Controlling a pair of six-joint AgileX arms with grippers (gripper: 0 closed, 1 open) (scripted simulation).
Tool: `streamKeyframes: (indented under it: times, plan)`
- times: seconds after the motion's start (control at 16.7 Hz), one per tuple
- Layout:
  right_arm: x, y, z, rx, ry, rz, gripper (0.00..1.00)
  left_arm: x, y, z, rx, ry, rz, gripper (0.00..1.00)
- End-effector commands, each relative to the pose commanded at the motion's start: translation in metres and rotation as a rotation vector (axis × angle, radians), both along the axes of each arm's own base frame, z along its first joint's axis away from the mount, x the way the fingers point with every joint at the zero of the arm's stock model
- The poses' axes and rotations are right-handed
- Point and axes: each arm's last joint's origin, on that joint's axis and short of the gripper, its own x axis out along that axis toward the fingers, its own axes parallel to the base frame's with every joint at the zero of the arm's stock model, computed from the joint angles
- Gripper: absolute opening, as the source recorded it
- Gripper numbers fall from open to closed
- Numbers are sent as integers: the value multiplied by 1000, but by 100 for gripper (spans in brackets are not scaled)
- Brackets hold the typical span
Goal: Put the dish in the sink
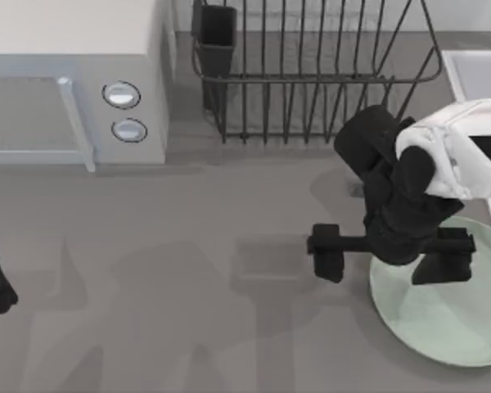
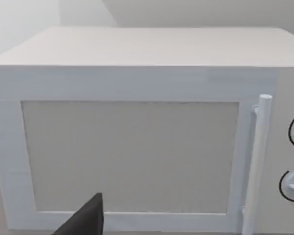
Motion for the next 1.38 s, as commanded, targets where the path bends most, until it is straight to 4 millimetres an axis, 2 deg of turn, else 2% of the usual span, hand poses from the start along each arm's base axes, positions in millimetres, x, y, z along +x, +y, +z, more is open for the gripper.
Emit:
streamKeyframes:
  times: [0.6, 1.08, 1.14, 1.38]
  plan:
    - [0, 0, 0, 0, 0, 0, 2, 0, 0, 0, 0, 0, 0, 100]
    - [0, 0, 0, 0, 0, 0, 0, 0, 0, 0, 0, 0, 0, 100]
    - [5, -4, 32, 38, -97, -9, 0, 0, 0, 0, 0, 0, 0, 100]
    - [12, 1, 44, 34, -89, -9, 0, 0, 0, 0, 0, 0, 0, 100]
